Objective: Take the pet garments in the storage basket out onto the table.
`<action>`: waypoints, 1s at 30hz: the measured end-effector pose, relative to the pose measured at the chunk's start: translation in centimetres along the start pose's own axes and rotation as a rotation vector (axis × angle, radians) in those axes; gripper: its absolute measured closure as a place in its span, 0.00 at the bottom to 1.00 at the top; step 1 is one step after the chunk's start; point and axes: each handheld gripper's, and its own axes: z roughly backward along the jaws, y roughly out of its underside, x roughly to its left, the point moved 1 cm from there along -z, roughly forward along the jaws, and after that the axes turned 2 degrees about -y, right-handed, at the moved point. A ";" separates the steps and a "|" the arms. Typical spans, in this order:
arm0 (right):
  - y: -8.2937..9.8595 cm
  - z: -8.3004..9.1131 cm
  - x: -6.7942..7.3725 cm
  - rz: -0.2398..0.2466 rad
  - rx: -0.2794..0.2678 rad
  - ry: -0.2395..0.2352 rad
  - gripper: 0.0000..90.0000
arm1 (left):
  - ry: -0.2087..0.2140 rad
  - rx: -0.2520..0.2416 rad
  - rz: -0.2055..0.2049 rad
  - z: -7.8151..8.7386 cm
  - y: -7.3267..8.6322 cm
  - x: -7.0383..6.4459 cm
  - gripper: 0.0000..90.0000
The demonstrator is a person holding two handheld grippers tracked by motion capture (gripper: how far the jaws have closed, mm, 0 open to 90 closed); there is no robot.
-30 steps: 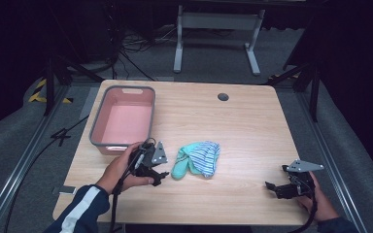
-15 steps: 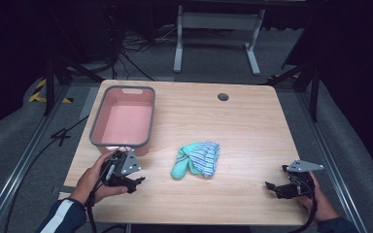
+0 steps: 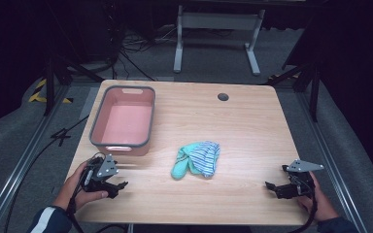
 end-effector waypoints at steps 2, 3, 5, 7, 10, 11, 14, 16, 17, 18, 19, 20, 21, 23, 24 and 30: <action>0.0 0.0 0.0 0.000 0.000 0.000 0.01 | 0.008 -0.001 0.019 -0.1 0.7 0.3 0.24; 0.0 0.0 0.0 0.000 0.000 0.000 0.01 | 0.012 -0.001 0.026 -0.2 0.9 0.3 0.23; 0.0 0.0 0.0 0.000 0.000 0.000 0.01 | 0.011 0.003 0.037 -0.4 1.4 0.5 0.24; 0.0 0.0 0.0 0.000 0.000 0.000 0.00 | 0.012 0.007 0.060 -0.6 2.0 0.5 0.25; 0.0 0.0 0.0 0.000 0.000 0.000 0.01 | 0.034 -0.006 0.098 -0.7 2.9 0.5 0.24; 0.0 0.0 0.0 0.000 0.000 0.000 0.00 | 0.039 -0.018 0.119 -0.9 3.2 0.4 0.23; 0.0 0.0 0.0 0.000 0.000 0.000 0.00 | 0.049 -0.054 0.213 -1.3 4.3 0.7 0.21; 0.0 0.0 0.0 0.000 0.000 0.000 0.01 | 0.041 -0.073 0.234 -1.5 4.5 0.7 0.19; 0.0 0.0 0.0 0.001 0.000 0.000 0.00 | 0.034 -0.115 0.257 -1.7 4.8 0.6 0.17; 0.0 0.0 0.0 0.001 0.000 -0.001 0.00 | 0.027 -0.118 0.261 -1.7 4.9 0.6 0.16; 0.0 0.0 0.0 0.002 0.000 -0.002 0.00 | 0.022 -0.115 0.258 -1.7 4.9 0.6 0.16; 0.0 0.0 0.0 0.000 0.000 -0.002 0.00 | 0.020 -0.114 0.263 -1.6 4.9 0.6 0.16; 0.0 0.0 0.0 0.002 0.000 -0.002 0.00 | 0.021 -0.115 0.261 -1.7 4.9 0.6 0.16; 0.0 0.0 0.0 0.001 0.000 -0.002 0.00 | 0.020 -0.114 0.261 -1.7 4.9 0.6 0.16; 0.0 0.0 0.0 0.001 0.000 -0.003 0.00 | 0.020 -0.114 0.262 -1.7 4.9 0.6 0.16; 0.0 0.0 0.0 0.002 -0.001 -0.004 0.00 | 0.020 -0.114 0.262 -1.7 4.9 0.6 0.16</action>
